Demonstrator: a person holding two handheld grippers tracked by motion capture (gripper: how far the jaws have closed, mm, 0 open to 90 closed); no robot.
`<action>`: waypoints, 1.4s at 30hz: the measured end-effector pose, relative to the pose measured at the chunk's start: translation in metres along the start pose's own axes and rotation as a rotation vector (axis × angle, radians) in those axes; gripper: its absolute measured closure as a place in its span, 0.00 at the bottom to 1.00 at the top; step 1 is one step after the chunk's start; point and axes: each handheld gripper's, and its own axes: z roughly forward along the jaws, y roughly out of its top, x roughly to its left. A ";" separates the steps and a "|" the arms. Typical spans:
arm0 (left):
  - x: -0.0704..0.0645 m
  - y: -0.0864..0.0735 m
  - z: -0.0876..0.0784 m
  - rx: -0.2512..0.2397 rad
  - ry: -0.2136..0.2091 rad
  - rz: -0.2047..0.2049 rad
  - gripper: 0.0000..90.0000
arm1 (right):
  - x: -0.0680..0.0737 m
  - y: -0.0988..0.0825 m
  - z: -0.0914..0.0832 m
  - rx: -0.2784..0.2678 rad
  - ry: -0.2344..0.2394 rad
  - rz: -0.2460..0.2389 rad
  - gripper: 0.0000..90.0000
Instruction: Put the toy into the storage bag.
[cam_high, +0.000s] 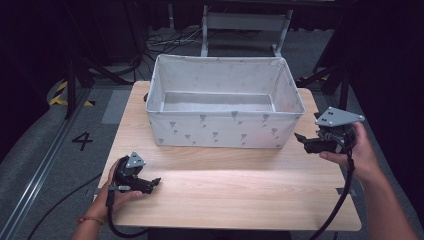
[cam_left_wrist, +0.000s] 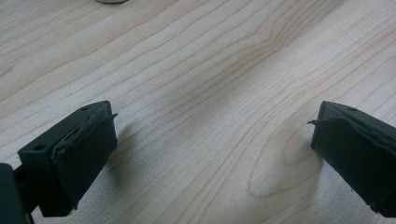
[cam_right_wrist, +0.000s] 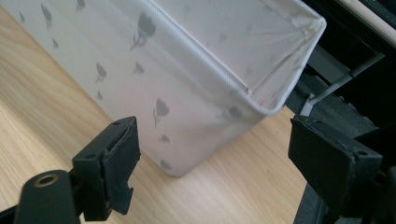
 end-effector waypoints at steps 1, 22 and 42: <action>0.000 0.000 0.000 0.000 0.000 0.000 0.01 | 0.001 -0.006 0.001 0.001 -0.005 0.002 0.19; 0.000 0.000 0.000 0.000 0.000 0.000 0.01 | 0.023 -0.089 0.029 0.088 0.012 0.020 0.19; 0.000 0.000 0.000 0.000 0.001 -0.002 0.01 | 0.041 -0.151 0.044 0.133 0.111 0.140 0.20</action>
